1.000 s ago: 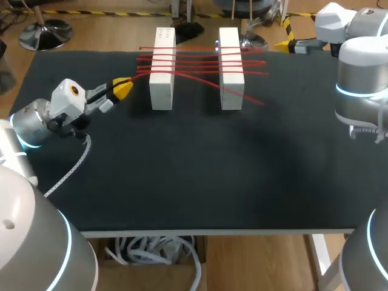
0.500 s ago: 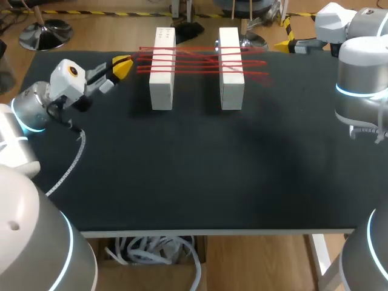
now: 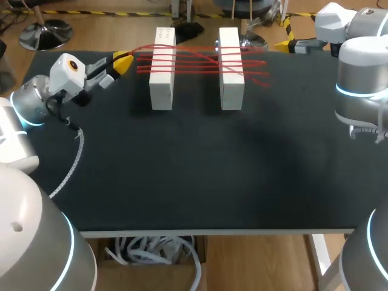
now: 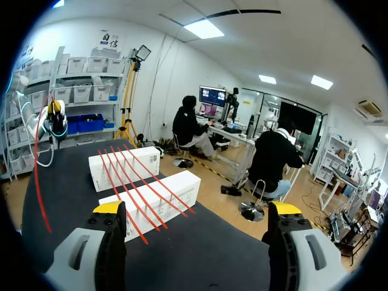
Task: Grab the tape and strap the tape.
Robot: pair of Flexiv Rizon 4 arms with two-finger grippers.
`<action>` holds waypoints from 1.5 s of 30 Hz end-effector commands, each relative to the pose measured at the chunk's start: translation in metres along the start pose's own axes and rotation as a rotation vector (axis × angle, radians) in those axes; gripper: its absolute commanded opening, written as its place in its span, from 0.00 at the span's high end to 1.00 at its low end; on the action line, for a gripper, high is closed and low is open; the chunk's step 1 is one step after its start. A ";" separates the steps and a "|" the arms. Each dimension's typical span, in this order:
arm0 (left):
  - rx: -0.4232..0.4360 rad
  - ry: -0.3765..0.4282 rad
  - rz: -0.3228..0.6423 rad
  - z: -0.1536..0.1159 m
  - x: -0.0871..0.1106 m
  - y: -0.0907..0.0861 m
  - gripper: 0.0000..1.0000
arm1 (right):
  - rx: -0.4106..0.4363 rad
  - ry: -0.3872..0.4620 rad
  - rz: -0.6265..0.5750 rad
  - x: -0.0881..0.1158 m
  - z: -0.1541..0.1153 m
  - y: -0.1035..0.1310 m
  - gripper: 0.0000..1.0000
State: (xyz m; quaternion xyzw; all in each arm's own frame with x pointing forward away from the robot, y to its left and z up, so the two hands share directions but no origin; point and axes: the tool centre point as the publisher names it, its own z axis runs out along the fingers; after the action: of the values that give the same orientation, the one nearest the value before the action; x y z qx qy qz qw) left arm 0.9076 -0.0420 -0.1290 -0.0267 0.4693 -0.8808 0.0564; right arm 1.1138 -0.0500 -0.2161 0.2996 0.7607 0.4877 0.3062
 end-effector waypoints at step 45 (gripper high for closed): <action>0.002 0.001 0.000 0.000 0.000 0.000 1.00 | -0.208 -0.056 0.492 0.085 -0.106 0.027 0.00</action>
State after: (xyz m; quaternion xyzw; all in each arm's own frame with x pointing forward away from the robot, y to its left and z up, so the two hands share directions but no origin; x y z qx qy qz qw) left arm 0.9081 -0.0420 -0.1293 -0.0264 0.4691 -0.8810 0.0559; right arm 1.0150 -0.0344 -0.1752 0.4563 0.6323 0.5906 0.2080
